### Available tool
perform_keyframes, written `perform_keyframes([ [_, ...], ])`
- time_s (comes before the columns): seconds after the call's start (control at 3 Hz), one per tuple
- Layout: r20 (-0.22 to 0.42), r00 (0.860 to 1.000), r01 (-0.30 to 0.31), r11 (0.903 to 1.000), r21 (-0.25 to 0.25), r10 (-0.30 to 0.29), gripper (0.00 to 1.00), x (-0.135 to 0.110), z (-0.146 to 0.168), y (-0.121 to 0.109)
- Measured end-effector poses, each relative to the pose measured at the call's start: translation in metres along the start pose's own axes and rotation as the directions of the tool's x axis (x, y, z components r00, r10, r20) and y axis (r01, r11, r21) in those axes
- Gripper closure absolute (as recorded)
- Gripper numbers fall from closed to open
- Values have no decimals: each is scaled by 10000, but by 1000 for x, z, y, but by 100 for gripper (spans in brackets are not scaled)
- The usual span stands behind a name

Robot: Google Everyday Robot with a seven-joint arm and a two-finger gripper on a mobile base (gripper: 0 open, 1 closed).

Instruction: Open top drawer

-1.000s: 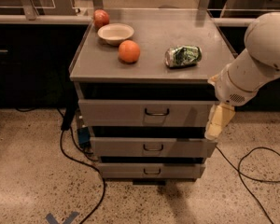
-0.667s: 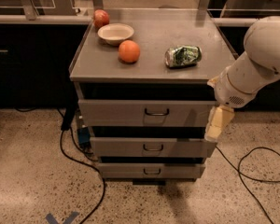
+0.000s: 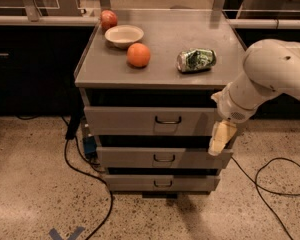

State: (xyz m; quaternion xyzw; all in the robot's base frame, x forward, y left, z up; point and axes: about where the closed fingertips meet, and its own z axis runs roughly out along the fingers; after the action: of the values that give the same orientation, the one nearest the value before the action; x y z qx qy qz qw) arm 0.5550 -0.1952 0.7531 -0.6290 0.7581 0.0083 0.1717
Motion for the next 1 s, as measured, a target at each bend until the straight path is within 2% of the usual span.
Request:
perform_keyframes([
  [1.0, 125, 9995, 290, 9994, 164, -292, 0, -16, 63, -18],
])
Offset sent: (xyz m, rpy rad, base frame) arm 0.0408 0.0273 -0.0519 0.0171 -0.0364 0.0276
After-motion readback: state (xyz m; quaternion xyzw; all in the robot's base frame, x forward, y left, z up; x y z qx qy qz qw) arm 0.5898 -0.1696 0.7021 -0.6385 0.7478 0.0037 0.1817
